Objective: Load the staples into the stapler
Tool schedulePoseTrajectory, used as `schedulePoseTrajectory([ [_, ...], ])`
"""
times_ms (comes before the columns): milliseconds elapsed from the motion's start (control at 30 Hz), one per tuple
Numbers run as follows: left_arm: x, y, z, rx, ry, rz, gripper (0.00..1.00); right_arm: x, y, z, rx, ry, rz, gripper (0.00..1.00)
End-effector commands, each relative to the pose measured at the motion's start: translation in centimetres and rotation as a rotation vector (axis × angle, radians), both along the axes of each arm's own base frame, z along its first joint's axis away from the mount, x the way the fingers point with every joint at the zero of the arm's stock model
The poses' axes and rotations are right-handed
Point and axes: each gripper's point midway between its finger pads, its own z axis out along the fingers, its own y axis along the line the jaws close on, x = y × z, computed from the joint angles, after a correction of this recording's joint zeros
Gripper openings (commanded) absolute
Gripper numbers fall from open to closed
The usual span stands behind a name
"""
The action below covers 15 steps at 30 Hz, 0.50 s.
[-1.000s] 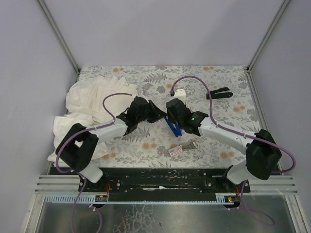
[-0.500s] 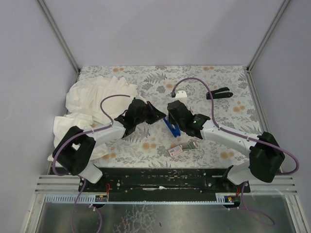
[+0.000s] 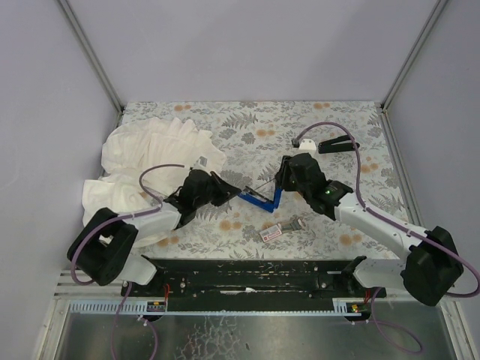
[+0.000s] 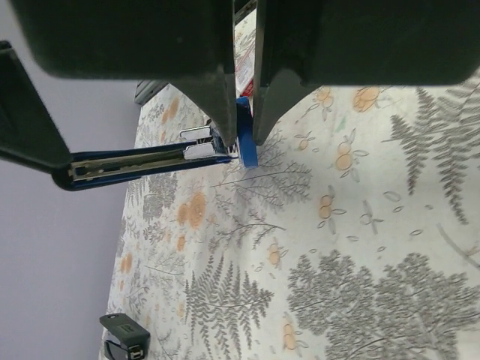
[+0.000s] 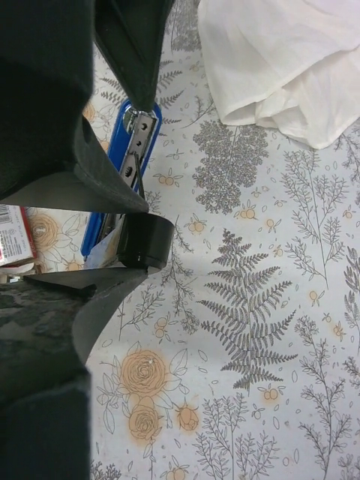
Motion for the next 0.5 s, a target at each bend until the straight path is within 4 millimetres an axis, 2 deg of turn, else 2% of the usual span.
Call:
schedulePoseTrajectory([
  [0,-3.1,3.2,-4.9,0.175,0.06,-0.024,0.0,2.5,-0.8,4.0,0.196,-0.112,-0.053,0.18],
  [233,-5.7,5.3,-7.1,0.226,0.093,-0.02,0.0,2.3,-1.0,5.2,0.302,-0.134,-0.024,0.18],
  [467,-7.3,7.0,-8.8,0.284,0.122,-0.007,0.03,2.1,-1.6,6.1,0.397,-0.134,-0.024,0.18],
])
